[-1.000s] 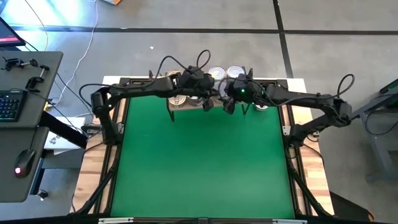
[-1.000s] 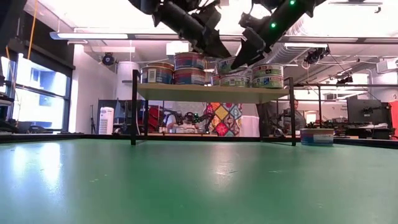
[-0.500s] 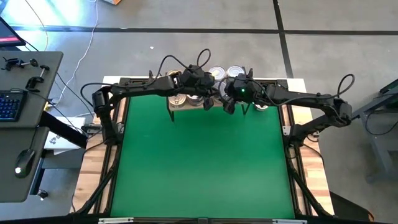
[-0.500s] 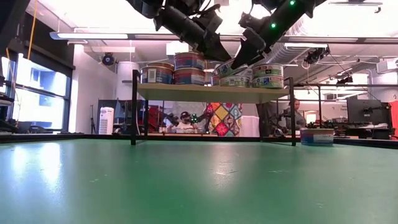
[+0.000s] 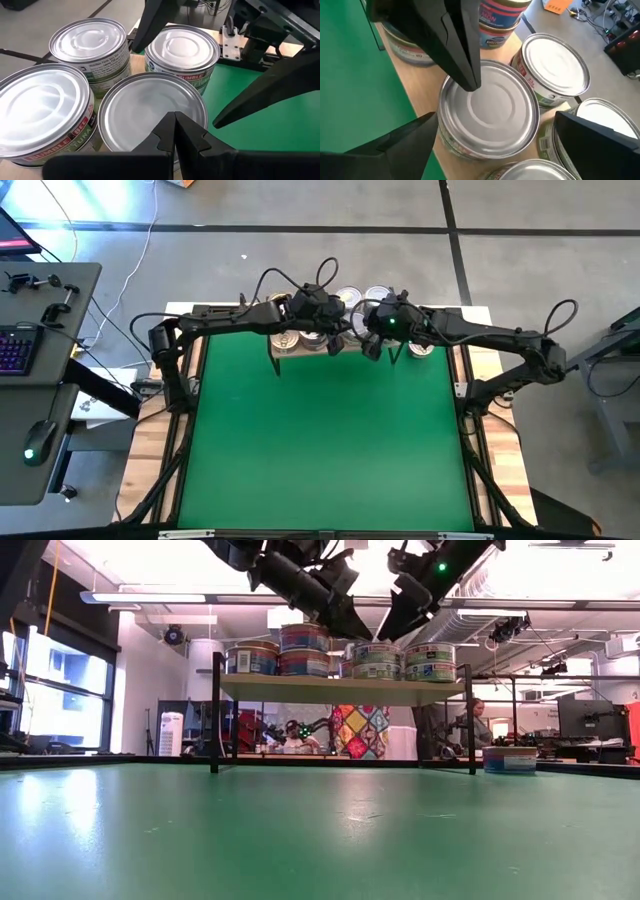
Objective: Stack canned seafood by type on shelf
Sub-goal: Stack the blue tuna can on top of the other blue tuna can on the shelf
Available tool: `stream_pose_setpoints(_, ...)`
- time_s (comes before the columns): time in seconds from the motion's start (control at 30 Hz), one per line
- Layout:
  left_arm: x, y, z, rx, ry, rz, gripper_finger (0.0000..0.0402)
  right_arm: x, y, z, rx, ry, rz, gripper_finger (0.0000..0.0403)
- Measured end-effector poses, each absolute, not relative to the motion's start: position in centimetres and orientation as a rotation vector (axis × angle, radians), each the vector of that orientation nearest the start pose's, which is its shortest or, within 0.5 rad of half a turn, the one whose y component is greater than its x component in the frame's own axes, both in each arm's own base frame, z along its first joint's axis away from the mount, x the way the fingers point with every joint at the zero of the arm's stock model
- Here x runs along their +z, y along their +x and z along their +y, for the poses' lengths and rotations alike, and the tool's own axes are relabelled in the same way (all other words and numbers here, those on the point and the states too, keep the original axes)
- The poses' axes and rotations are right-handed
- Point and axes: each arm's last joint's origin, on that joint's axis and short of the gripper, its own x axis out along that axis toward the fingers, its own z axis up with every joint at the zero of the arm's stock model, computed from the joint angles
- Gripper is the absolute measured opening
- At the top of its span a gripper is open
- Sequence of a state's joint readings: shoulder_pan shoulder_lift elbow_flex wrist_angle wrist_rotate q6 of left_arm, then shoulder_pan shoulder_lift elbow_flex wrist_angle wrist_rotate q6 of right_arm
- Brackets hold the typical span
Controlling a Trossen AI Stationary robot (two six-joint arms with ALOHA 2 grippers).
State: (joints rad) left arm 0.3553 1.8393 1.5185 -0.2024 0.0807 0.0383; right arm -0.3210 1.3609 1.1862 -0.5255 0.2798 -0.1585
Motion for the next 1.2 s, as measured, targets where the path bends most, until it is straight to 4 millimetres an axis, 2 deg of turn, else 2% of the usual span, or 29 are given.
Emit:
stream_pose_setpoints(0.2, 29.1, 40.1, 14.5, 0.251, -0.052, 0.494, 0.0000, 31.9, 27.0, -9.9, -0.556, -0.151, 0.758, 0.0394)
stream_pose_setpoints(0.33, 30.5, 39.8, 13.4, 0.230, -0.004, 0.463, 0.0000, 33.6, 26.1, -8.9, -0.590, -0.204, 0.740, 0.0394)
stream_pose_setpoints(0.5, 34.2, 38.9, 10.1, 0.177, 0.090, 0.378, 0.0000, 35.5, 24.8, -4.6, -0.565, -0.262, 0.762, 0.0393)
stream_pose_setpoints(0.63, 35.9, 37.7, 6.3, 0.166, 0.195, 0.406, 0.0000, 34.6, 23.4, -0.1, -0.525, -0.266, 0.861, 0.0388)
stream_pose_setpoints(0.7, 36.4, 36.9, 4.4, 0.167, 0.236, 0.437, 0.0000, 33.9, 22.2, 1.7, -0.585, -0.241, 0.925, 0.0383)
stream_pose_setpoints(0.77, 36.4, 36.4, 2.6, 0.166, 0.261, 0.468, 0.0000, 33.3, 20.4, 2.6, -0.688, -0.189, 0.991, 0.0378)
stream_pose_setpoints(0.87, 35.2, 36.0, 0.0, 0.141, 0.273, 0.525, 0.0000, 32.9, 18.1, 3.1, -0.805, -0.091, 1.096, 0.0366)
stream_pose_setpoints(0.97, 32.9, 35.7, -2.0, 0.102, 0.257, 0.566, 0.0000, 32.2, 17.7, 3.4, -0.810, -0.020, 1.094, 0.0336)
stream_pose_setpoints(1.07, 29.9, 35.4, -3.7, 0.076, 0.206, 0.575, 0.0000, 30.5, 17.8, 2.7, -0.796, -0.015, 1.113, 0.0284)
stream_pose_setpoints(1.2, 25.8, 34.6, -5.9, 0.068, 0.135, 0.533, 0.0000, 26.8, 17.3, 0.0, -0.928, -0.005, 1.246, 0.0193)
